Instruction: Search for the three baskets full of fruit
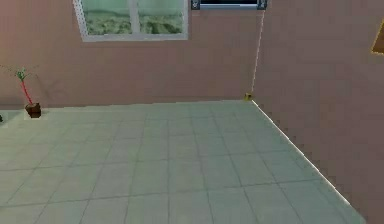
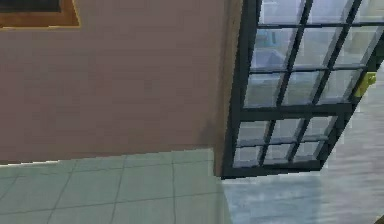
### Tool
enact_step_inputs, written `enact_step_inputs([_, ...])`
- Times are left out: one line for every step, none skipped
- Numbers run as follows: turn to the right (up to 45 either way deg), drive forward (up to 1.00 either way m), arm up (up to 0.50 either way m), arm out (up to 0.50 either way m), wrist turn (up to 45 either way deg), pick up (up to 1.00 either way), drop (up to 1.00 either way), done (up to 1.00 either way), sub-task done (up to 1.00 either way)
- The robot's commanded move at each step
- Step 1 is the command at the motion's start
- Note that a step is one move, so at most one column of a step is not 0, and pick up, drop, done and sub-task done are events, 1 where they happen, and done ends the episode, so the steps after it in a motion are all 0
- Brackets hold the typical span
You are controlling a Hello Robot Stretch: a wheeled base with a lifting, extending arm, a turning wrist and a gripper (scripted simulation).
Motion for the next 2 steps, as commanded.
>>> enact_step_inputs([0.0,0.05,0.0,0.0,0.0,0.0,0.0,0.0,0.0])
enact_step_inputs([-45.0,0.0,0.0,0.0,0.0,0.0,0.0,0.0,0.0])
